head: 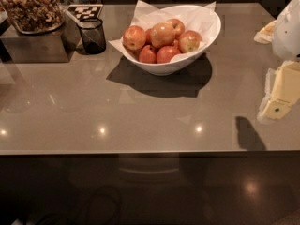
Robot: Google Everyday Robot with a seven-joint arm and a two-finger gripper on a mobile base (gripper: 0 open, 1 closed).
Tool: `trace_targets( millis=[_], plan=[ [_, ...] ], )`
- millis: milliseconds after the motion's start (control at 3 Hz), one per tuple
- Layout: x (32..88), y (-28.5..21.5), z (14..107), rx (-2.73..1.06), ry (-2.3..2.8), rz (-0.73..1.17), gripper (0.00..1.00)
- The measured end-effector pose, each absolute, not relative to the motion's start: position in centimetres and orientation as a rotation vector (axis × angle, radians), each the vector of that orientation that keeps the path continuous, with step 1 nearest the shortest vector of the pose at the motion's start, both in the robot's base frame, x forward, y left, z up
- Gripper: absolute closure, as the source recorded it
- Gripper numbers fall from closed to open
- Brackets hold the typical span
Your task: Pick apple from white bowl
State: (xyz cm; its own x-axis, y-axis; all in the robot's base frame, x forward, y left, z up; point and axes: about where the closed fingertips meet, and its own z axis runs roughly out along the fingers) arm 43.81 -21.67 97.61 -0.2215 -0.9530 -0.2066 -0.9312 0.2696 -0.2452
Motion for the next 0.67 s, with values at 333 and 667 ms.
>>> trace_targets(
  millis=[333, 667],
  plan=[
    [43.8, -21.7, 97.6, -1.724, 2.232, -0.098, 0.00],
    [45.5, -21.7, 98.6, -1.653, 2.190, -0.110, 0.00]
  ],
)
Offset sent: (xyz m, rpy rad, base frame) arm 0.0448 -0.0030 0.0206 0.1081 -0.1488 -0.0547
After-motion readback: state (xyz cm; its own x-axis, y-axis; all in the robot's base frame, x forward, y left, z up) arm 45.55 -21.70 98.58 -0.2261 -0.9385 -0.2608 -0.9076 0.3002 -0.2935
